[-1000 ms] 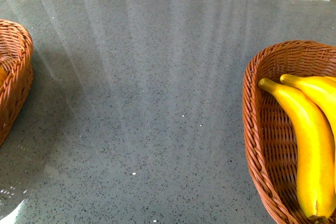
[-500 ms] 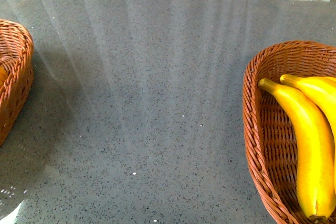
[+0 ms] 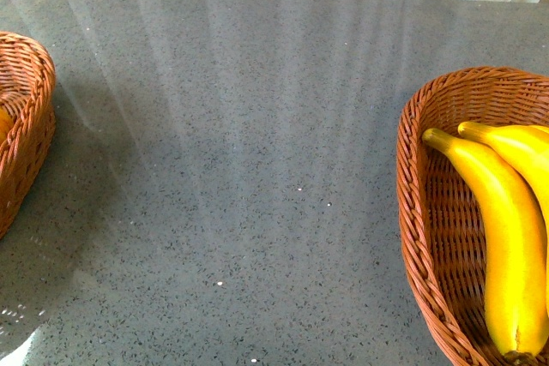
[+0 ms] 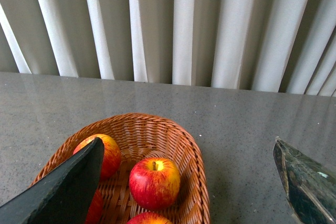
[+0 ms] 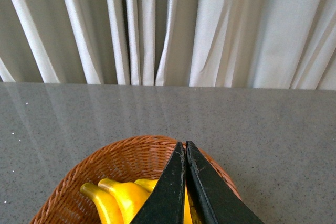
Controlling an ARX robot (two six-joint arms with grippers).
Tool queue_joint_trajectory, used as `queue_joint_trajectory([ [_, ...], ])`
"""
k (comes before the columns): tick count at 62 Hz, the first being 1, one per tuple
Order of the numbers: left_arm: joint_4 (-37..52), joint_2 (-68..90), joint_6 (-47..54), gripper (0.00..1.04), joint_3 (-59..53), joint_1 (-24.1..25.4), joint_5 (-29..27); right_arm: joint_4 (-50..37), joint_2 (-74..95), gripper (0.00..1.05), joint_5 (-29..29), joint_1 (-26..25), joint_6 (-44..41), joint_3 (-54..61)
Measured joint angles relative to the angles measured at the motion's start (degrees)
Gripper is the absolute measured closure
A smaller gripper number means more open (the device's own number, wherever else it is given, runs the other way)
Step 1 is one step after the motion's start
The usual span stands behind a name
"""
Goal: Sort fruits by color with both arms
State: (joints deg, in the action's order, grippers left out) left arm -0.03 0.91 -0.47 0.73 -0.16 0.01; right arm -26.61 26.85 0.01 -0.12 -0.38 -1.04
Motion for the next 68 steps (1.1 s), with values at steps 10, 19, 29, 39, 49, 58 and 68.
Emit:
queue_joint_trajectory([
  [10,0.00,0.00,0.00,0.09,0.00,0.00,0.00,5.66,-5.88,1.03,0.00,0.00,0.00,0.00],
  [19,0.00,0.00,0.00,0.09,0.00,0.00,0.00,9.92,-10.21,1.03,0.00,0.00,0.00,0.00],
  [29,0.00,0.00,0.02,0.09,0.00,0.00,0.00,13.51,-13.79,1.03,0.00,0.00,-0.02,0.00],
  [39,0.00,0.00,0.00,0.09,0.00,0.00,0.00,16.81,-17.09,1.03,0.00,0.00,0.00,0.00],
  [49,0.00,0.00,0.00,0.09,0.00,0.00,0.00,26.23,-26.08,1.03,0.00,0.02,0.00,0.00],
  [58,0.00,0.00,0.00,0.09,0.00,0.00,0.00,26.47,-26.43,1.03,0.02,0.02,0.00,0.00],
  [68,0.00,0.00,0.00,0.09,0.00,0.00,0.00,26.47,-26.47,1.03,0.02,0.02,0.00,0.00],
])
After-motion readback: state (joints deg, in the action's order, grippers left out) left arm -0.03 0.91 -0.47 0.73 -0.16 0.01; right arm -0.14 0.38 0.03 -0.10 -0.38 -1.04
